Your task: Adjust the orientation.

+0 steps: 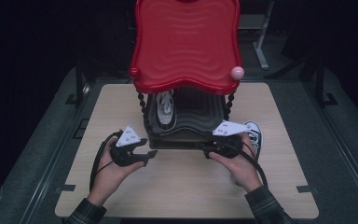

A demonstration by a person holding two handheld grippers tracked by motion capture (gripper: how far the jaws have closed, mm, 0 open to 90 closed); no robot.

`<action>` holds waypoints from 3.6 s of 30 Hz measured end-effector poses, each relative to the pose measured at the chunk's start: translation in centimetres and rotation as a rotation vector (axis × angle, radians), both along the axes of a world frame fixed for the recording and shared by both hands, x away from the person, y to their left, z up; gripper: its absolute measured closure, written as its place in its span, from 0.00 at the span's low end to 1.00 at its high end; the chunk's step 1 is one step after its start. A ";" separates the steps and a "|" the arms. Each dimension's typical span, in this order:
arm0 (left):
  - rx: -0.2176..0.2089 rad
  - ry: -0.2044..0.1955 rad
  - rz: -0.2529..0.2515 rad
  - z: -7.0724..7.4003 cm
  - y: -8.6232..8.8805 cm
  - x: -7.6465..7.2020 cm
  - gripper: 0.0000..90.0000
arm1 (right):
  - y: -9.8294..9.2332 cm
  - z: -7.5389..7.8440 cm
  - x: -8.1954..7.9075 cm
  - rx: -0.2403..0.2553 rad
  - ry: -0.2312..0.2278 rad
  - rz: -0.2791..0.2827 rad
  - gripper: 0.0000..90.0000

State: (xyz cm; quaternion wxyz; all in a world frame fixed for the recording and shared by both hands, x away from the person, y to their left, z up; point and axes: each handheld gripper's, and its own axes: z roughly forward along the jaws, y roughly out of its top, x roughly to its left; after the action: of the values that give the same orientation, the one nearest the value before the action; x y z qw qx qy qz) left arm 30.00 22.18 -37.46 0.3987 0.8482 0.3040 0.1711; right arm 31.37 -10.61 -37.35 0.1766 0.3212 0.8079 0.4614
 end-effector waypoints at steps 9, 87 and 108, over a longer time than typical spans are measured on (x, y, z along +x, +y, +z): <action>0.038 0.076 0.007 -2.8 2.4 -1.6 0.41 | -5.6 -0.8 -1.6 -0.002 0.015 -0.120 0.53; 0.175 0.146 0.026 -6.9 3.3 -1.6 0.39 | -7.9 -2.3 -9.0 0.126 0.198 -0.122 0.96; 0.177 0.142 0.020 -6.9 3.3 -1.6 0.39 | 1.2 -3.8 -5.4 0.061 0.201 0.064 0.95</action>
State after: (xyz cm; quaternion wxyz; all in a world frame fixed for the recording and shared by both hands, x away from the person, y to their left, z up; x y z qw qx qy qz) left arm 28.44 25.45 -44.32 0.2979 0.8870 0.3235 0.1409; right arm 25.97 -9.39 -41.14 0.0699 0.3451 0.8171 0.4564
